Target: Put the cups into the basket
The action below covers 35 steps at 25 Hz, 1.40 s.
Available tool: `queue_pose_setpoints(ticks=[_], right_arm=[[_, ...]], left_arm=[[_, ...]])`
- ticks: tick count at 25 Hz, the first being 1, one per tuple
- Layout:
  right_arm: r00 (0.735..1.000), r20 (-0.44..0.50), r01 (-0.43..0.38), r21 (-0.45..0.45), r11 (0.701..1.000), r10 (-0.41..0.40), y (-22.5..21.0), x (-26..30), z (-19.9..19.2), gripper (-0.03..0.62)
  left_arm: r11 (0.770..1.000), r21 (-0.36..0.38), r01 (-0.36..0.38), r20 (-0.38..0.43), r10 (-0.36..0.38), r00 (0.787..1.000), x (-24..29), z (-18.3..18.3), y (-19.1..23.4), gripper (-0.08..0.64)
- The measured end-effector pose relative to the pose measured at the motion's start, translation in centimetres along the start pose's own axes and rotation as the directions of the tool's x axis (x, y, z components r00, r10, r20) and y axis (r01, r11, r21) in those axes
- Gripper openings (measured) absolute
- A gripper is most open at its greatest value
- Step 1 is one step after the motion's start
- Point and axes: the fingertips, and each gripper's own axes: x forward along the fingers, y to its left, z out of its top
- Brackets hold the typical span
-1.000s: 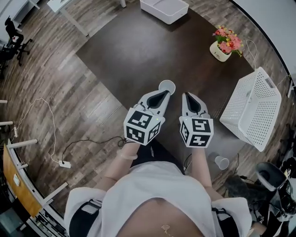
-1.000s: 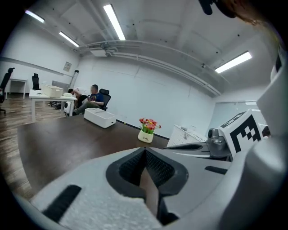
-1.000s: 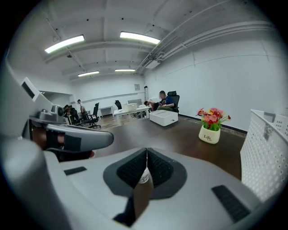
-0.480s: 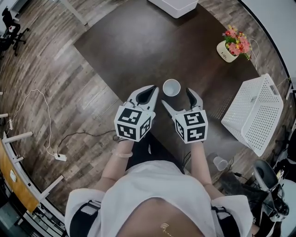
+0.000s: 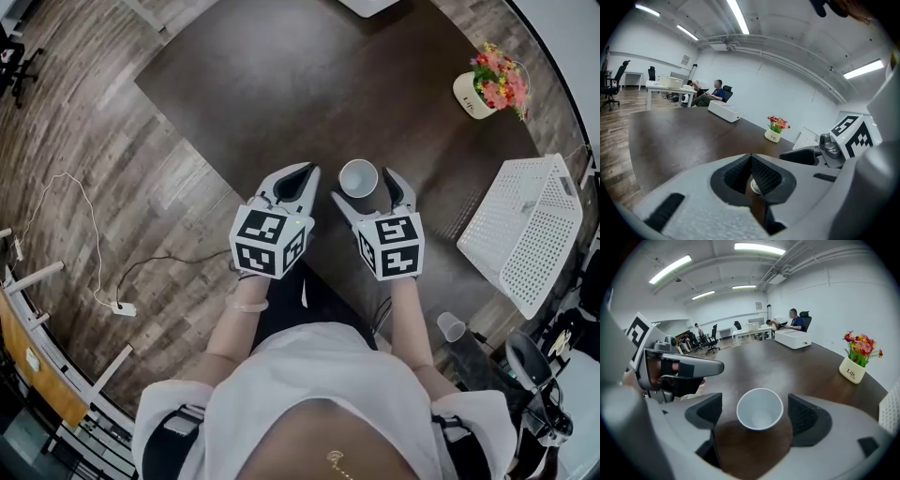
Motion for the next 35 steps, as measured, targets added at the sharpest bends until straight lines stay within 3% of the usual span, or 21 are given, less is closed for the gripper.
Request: queue_pose_setpoints(ticks=[11, 17, 22, 35], right_arm=[[0.990, -0.145, -0.003, -0.015, 1.000, 0.001, -0.8, 3.6, -2.2, 0.413], [0.984, -0.179, -0.003, -0.049, 0.999, -0.006, -0.6, 4.0, -2.8, 0.411], [0.988, -0.152, 0.005, -0.091, 0.996, -0.019, -0.4, 3.8, -2.3, 0.409], [0.997, -0.080, 0.012, -0.046, 0.999, -0.016, -1.0, 2.2, -0.7, 0.399]], left_arm=[[0.999, -0.036, 0.036, -0.062, -0.039, 0.997, 2.8, -1.2, 2.2, 0.011], [0.998, -0.048, 0.051, -0.081, -0.054, 0.995, 4.1, -1.7, 2.1, 0.011], [0.997, -0.050, 0.058, -0.090, -0.063, 0.994, 4.5, -1.8, 1.8, 0.011], [0.996, -0.026, 0.084, -0.088, -0.086, 0.992, 4.6, -1.2, 0.1, 0.011]])
